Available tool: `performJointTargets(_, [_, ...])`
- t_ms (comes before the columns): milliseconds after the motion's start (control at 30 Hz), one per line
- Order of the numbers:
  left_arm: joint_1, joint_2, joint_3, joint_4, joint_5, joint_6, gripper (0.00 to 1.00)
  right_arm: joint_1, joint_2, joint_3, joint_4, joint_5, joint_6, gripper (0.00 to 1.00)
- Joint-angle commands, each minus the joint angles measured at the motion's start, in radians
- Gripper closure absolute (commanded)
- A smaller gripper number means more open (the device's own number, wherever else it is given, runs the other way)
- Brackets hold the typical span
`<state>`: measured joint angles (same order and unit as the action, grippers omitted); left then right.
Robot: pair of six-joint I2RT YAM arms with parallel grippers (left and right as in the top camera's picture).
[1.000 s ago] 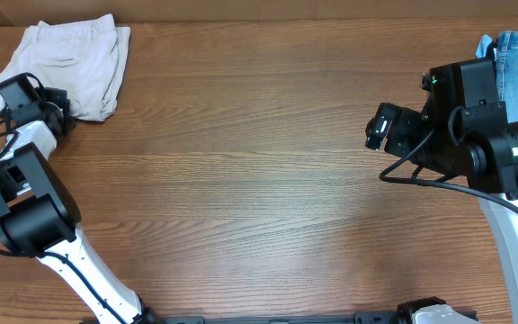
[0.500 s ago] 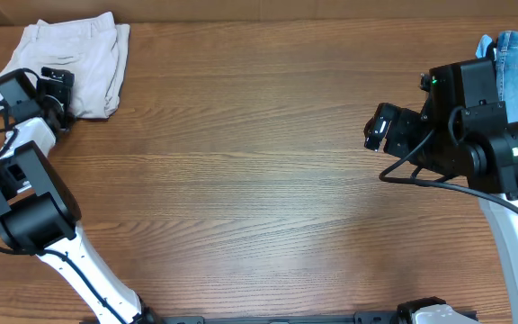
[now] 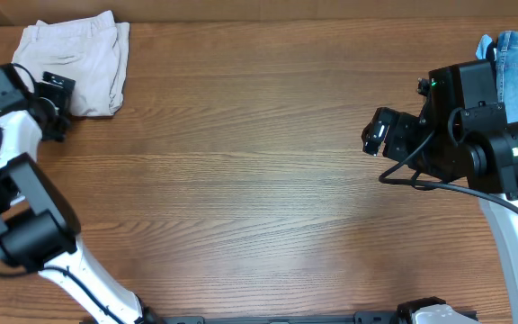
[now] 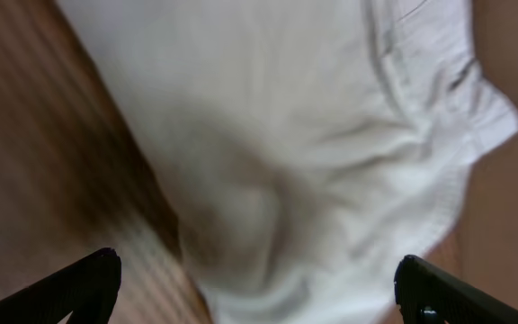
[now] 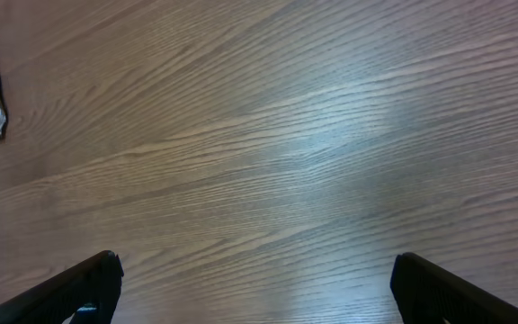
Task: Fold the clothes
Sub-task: 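Release the trousers and retract the left gripper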
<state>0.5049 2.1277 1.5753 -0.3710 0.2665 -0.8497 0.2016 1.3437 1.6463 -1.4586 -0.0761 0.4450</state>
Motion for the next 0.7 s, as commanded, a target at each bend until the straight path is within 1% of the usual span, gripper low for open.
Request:
performJointTargets(0, [0.017, -0.169, 0.0, -0.053, -0.065, 0.09, 0.0, 0.0, -0.006, -0.003, 0.002, -0.008, -0.001, 0.0])
performJointTargets(133, [0.016, -0.313, 0.0, -0.141, -0.059, 0.137, 0.0, 0.0, -0.007, -0.003, 0.001, -0.029, -0.001, 0.0])
performJointTargets(233, [0.016, -0.44, 0.0, -0.236, -0.008, 0.163, 0.0, 0.0, -0.01, -0.003, 0.002, -0.057, -0.001, 0.0])
performJointTargets(367, [0.016, -0.607, 0.0, -0.341, 0.14, 0.241, 0.0, 0.0, -0.013, -0.003, 0.013, -0.063, -0.001, 0.0])
performJointTargets(467, [0.017, -0.719, 0.0, -0.415, 0.249, 0.282, 0.0, 0.0, -0.03, -0.003, 0.009, -0.108, -0.001, 0.0])
performJointTargets(600, [0.016, -0.872, 0.0, -0.447, 0.426, 0.431, 0.0, 0.0, -0.1, -0.003, 0.0, -0.135, -0.001, 0.02])
performJointTargets(667, [0.015, -0.943, 0.0, -0.484, 0.479, 0.466, 0.0, 0.0, -0.161, -0.003, -0.015, -0.135, -0.001, 0.03])
